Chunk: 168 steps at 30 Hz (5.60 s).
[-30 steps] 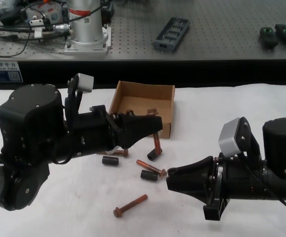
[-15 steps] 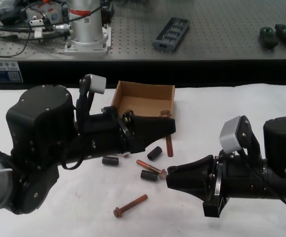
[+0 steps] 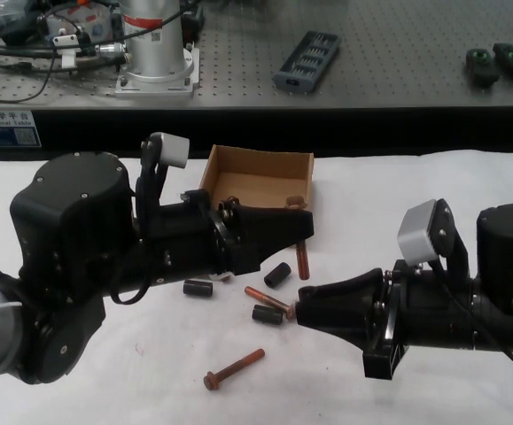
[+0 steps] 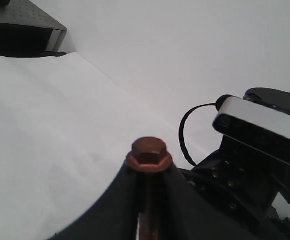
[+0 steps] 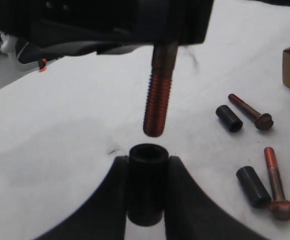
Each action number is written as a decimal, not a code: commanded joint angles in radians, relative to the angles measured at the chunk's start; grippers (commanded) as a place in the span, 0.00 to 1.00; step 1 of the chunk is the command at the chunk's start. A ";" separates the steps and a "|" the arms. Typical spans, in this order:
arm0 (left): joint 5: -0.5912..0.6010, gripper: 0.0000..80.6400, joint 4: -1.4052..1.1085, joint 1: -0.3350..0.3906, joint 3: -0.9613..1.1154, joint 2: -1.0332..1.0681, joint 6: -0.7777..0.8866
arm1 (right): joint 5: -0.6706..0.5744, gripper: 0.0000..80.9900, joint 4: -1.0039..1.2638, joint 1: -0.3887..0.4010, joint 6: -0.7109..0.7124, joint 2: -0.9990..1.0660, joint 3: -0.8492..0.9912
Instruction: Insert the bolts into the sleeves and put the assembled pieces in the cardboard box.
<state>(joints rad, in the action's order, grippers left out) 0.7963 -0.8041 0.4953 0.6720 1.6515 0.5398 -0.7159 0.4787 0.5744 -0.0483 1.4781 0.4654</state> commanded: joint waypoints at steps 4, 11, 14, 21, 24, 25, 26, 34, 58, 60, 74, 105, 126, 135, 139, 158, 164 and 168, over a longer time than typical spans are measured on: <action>-0.007 0.01 -0.004 0.002 0.013 -0.001 -0.023 | -0.013 0.06 0.044 -0.003 -0.027 0.002 0.003; -0.007 0.01 -0.003 0.002 0.013 0.001 -0.023 | -0.013 0.06 0.044 -0.003 -0.027 0.002 0.003; -0.007 0.01 -0.003 0.002 0.013 0.001 -0.023 | -0.013 0.06 0.050 -0.003 -0.026 0.002 0.003; 0.002 0.01 -0.003 0.005 0.013 0.001 -0.015 | -0.013 0.06 0.069 -0.003 -0.026 0.002 0.007; 0.009 0.01 -0.003 0.015 0.013 0.001 -0.008 | -0.013 0.06 0.075 -0.003 -0.027 0.002 0.018; 0.017 0.01 -0.003 0.021 0.013 0.001 0.005 | -0.013 0.06 0.075 -0.003 -0.029 0.002 0.022; 0.008 0.01 -0.003 0.025 0.013 0.001 0.030 | -0.019 0.06 0.075 -0.003 -0.028 0.002 0.024; 0.052 0.01 -0.005 0.014 0.013 0.001 0.148 | -0.019 0.06 0.075 -0.003 -0.058 0.002 0.026; 0.291 0.01 0.101 0.007 0.013 0.001 -0.182 | -0.019 0.06 0.290 -0.005 -0.273 -0.001 0.027; 0.291 0.01 0.101 0.007 0.013 0.001 -0.184 | -0.019 0.06 0.290 -0.005 -0.273 -0.001 0.027; 0.272 0.65 0.167 -0.024 0.013 0.001 -0.180 | -0.091 0.06 0.290 -0.007 -0.267 -0.001 0.027; -0.474 0.50 1.282 -0.138 0.011 -0.670 -0.516 | 0.144 0.06 -0.411 -0.122 -0.235 0.707 1.102; -0.496 0.48 1.349 -0.138 0.011 -0.698 -0.418 | 0.287 0.57 -0.728 -0.095 -0.489 0.683 1.227; -0.501 0.48 1.272 -0.138 0.011 -0.698 -0.418 | 0.367 0.48 -1.021 -0.095 -0.243 0.596 1.227; -0.524 0.48 1.235 -0.138 0.011 -0.696 -0.418 | 0.365 0.32 -1.217 -0.091 -0.219 0.596 1.210; -0.583 0.48 1.357 -0.159 0.013 -0.687 -0.525 | 0.370 0.25 -1.630 0.065 0.008 0.503 1.210; -0.583 0.45 1.387 -0.194 0.013 -0.798 -0.619 | 0.424 0.35 -1.721 0.161 0.403 0.503 1.210; -0.583 0.36 1.424 -0.211 0.013 -0.874 -0.629 | 0.441 0.35 -1.783 0.208 0.635 0.503 1.210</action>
<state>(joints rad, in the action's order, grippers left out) 0.2241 0.5947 0.2951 0.6817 0.8288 -0.0656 -0.2755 -1.2783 0.7787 0.5116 1.9947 1.6692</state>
